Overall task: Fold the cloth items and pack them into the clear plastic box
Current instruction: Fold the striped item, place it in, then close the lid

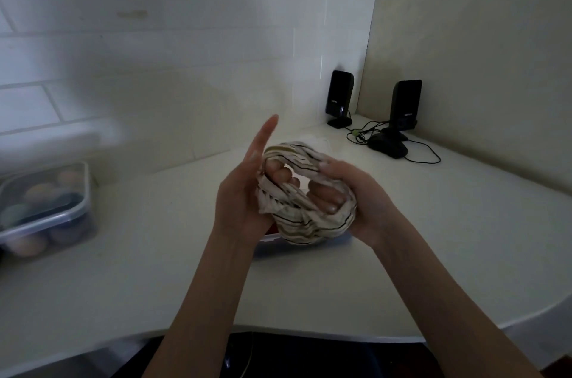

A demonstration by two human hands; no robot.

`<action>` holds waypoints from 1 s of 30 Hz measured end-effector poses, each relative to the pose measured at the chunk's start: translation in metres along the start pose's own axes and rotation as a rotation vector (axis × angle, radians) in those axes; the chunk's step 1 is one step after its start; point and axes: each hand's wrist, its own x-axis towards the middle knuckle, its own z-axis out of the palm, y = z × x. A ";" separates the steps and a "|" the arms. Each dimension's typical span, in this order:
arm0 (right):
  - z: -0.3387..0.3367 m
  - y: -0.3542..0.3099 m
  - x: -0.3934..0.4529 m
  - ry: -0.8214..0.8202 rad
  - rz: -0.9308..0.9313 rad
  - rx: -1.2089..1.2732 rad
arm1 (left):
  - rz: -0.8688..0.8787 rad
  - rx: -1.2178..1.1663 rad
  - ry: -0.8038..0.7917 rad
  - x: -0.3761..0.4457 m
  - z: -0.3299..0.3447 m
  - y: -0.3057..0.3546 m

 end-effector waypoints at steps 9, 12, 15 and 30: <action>0.007 0.000 -0.003 0.181 0.059 -0.738 | 0.011 0.012 0.136 0.001 -0.001 0.007; 0.007 -0.004 -0.002 0.244 0.059 -0.924 | -0.070 0.172 0.195 0.003 0.002 0.007; 0.002 -0.007 -0.003 0.260 0.136 -1.021 | -0.128 0.574 0.282 0.000 0.003 0.009; 0.004 -0.009 -0.006 0.482 -0.131 -0.732 | 0.009 1.357 0.531 0.009 0.014 -0.015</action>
